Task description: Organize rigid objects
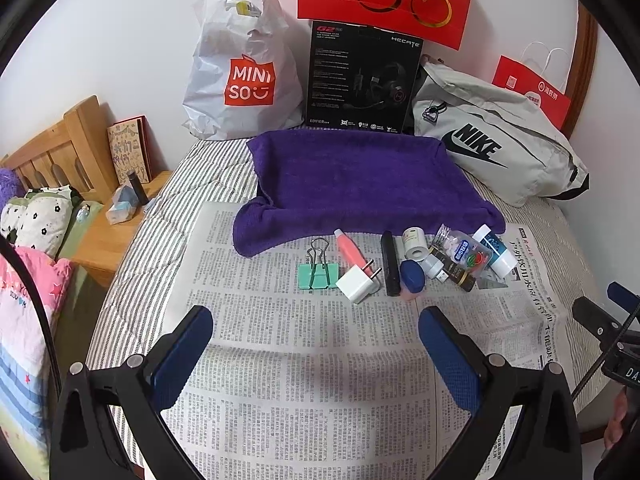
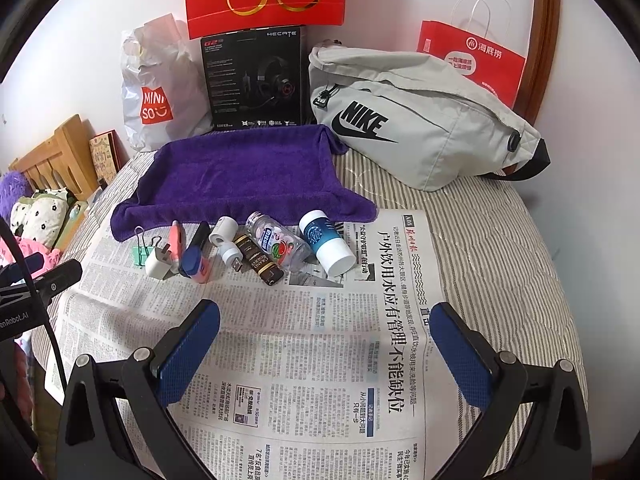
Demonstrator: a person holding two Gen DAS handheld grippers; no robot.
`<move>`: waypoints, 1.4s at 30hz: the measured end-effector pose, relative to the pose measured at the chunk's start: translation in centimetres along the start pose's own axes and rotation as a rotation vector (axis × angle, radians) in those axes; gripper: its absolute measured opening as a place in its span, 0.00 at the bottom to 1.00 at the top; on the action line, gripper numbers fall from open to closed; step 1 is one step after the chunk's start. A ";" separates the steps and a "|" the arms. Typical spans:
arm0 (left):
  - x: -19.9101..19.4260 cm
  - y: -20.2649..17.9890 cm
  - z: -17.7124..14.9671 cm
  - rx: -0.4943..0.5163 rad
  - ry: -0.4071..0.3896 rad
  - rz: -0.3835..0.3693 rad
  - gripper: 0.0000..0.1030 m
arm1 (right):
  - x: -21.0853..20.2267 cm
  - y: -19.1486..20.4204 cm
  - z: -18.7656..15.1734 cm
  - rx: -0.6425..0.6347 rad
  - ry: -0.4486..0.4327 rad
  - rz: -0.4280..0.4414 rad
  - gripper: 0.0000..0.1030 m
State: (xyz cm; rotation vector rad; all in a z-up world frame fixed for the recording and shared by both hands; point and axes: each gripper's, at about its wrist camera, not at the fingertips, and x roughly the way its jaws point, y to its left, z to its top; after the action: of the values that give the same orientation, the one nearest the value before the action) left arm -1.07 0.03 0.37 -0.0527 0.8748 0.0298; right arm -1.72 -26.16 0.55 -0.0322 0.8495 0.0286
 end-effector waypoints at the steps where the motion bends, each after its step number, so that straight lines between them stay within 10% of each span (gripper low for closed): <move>1: 0.0 0.0 0.0 0.000 0.000 -0.001 1.00 | 0.0 0.0 0.0 0.001 0.001 0.000 1.00; 42: 0.9 -0.2 0.0 0.005 0.001 -0.012 1.00 | 0.7 -0.2 0.0 -0.004 -0.006 0.021 1.00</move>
State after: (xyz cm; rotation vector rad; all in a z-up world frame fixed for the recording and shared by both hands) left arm -0.42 -0.17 -0.32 -0.0530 0.8758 0.0167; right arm -1.30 -26.33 0.02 -0.0269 0.8440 0.0501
